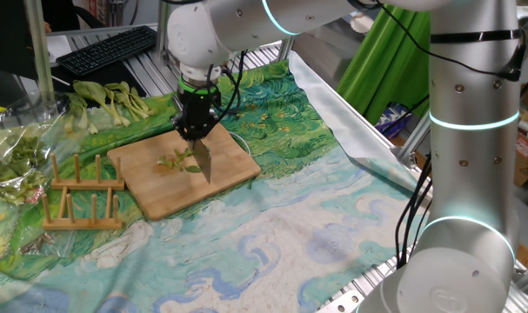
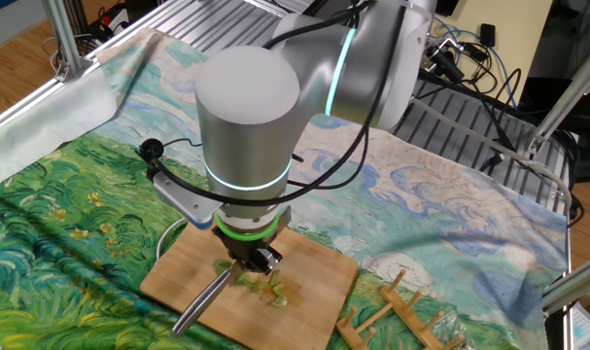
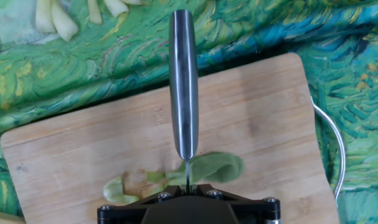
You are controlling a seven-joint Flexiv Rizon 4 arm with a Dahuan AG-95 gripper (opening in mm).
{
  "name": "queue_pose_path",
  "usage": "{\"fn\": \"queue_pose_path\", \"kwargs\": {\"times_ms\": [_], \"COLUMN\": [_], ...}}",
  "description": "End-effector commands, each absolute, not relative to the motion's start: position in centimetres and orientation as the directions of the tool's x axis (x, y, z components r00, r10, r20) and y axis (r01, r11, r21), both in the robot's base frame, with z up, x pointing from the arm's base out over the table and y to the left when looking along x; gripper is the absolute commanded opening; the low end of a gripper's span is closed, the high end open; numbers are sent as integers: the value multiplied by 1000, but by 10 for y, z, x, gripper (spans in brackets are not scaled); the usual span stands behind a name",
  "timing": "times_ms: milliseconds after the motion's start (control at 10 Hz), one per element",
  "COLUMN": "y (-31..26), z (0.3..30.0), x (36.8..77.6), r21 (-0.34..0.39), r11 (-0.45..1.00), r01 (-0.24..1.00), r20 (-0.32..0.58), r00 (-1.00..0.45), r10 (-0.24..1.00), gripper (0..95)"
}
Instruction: Chop the pakchoi
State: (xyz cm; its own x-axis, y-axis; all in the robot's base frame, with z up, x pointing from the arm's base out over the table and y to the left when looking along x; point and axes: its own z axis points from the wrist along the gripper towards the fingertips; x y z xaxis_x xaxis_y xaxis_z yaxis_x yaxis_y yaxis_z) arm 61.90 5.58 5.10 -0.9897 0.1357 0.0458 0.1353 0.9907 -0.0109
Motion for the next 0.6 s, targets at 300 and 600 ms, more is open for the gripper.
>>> {"fn": "queue_pose_path", "kwargs": {"times_ms": [300, 600], "y": [54, 57], "z": [37, 24], "x": [623, 627], "r21": [-6, -8], "r11": [993, 993], "r01": [114, 115], "r20": [29, 7], "r00": [-993, -993], "r10": [114, 115], "gripper": [0, 0]}}
